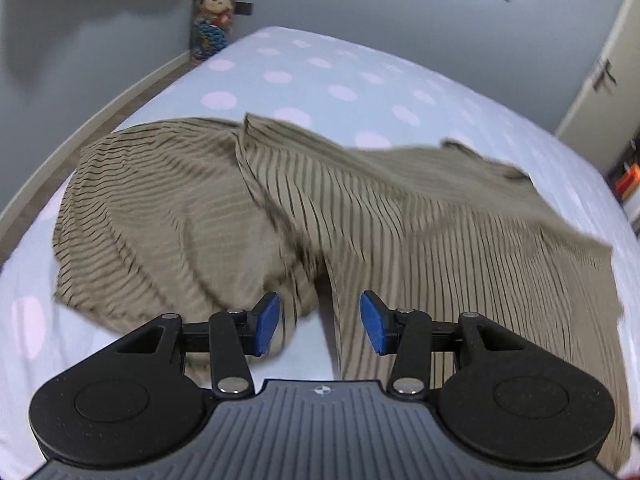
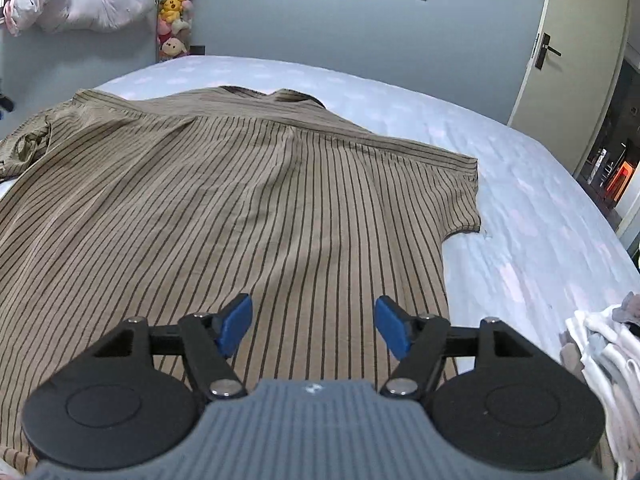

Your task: Fold clothes

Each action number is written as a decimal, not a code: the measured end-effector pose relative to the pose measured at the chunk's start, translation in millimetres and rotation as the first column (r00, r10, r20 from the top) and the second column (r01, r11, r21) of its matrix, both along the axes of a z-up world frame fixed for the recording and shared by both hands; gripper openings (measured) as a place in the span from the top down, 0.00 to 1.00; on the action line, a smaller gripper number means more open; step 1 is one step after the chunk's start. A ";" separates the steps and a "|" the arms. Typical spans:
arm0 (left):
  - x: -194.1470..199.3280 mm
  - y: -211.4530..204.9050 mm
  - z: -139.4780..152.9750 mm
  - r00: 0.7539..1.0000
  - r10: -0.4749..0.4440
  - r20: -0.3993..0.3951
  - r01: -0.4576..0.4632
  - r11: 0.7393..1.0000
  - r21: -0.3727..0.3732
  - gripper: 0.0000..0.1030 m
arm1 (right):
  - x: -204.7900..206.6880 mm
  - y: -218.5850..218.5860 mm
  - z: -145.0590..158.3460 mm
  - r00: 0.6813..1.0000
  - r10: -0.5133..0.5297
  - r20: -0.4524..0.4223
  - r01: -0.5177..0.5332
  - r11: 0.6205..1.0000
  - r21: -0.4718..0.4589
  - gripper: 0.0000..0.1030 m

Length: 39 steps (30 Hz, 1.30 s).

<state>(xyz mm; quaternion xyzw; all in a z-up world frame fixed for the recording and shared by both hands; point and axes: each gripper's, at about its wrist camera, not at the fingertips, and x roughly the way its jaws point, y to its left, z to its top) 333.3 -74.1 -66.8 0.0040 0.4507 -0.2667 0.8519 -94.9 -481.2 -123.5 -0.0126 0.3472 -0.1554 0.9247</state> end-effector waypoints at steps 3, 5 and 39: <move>35.7 -8.0 -6.6 0.999 0.047 0.011 -0.047 0.999 -0.015 0.58 | 3.1 -4.9 -3.1 1.000 0.000 0.016 -0.001 1.000 0.025 0.30; 61.1 -13.9 -11.1 0.997 0.072 0.034 -0.072 0.997 -0.010 0.58 | 5.5 -10.7 -5.9 1.000 -0.018 0.025 0.017 0.999 0.048 0.30; 164.2 -123.1 5.8 0.986 0.031 0.166 -0.019 0.997 -0.076 1.00 | 38.3 -38.1 -32.7 1.000 -0.030 -0.008 0.031 0.971 0.236 0.30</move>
